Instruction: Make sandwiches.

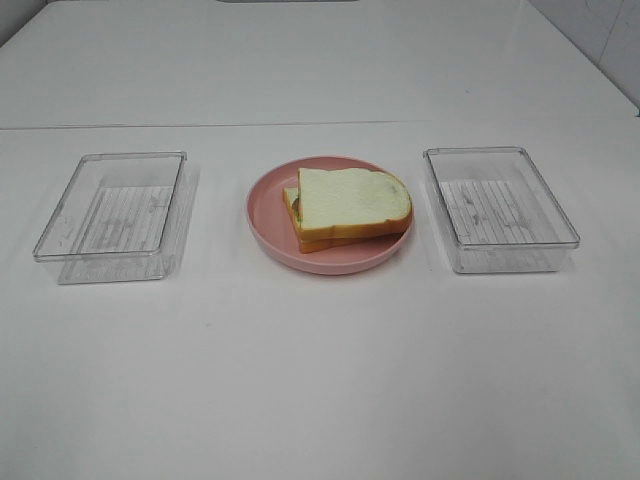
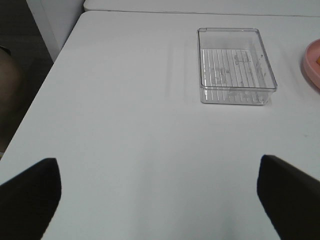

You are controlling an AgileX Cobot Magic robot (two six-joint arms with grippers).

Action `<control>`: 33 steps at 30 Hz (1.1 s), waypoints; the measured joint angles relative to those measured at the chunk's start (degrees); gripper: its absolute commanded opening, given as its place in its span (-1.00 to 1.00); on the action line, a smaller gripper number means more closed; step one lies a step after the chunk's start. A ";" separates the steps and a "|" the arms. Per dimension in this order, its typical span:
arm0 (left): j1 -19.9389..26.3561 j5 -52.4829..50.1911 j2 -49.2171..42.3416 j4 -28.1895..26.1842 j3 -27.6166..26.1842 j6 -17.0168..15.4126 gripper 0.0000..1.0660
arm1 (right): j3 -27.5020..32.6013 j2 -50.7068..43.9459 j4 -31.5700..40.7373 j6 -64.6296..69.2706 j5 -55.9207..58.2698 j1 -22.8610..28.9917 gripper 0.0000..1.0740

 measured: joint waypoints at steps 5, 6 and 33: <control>0.00 0.00 0.00 0.00 0.00 0.00 0.87 | 6.59 -14.73 -0.34 0.00 -1.55 -0.52 0.72; 0.00 0.00 0.00 0.00 0.00 0.00 0.87 | 9.68 -21.43 -0.46 0.00 -1.66 -0.52 0.72; 0.00 0.00 0.00 0.00 0.00 0.00 0.87 | 14.44 -46.81 2.64 -3.90 -0.06 -11.12 0.71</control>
